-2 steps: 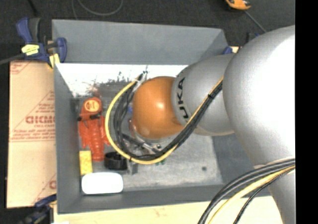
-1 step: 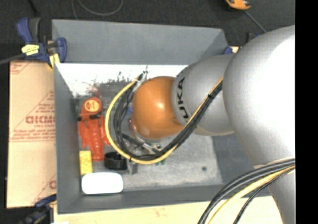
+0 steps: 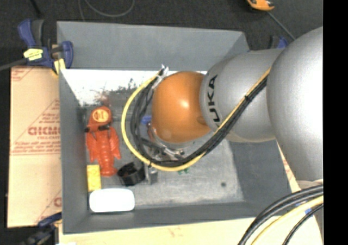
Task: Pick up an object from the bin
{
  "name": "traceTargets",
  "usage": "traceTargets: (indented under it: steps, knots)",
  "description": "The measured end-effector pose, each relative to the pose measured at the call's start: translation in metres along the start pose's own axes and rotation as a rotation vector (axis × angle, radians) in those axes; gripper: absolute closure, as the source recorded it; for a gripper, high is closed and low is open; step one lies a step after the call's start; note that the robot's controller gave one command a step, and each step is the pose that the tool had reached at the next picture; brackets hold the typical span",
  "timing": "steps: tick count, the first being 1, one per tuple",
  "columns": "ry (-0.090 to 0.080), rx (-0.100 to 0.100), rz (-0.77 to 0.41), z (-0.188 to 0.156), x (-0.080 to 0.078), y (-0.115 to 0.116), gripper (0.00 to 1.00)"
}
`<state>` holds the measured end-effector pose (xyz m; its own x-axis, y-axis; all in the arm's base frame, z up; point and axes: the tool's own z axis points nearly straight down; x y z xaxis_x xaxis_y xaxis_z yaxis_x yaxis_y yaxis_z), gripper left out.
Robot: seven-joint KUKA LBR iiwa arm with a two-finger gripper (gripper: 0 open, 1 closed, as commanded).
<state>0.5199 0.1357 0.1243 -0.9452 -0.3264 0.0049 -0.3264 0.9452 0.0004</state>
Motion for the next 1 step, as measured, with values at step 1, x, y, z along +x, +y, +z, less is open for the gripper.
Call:
traceTargets:
  steps: [1]
  knots:
    - [-0.022,0.002,0.026,-0.0246,-0.0262,-0.0041,1.0]
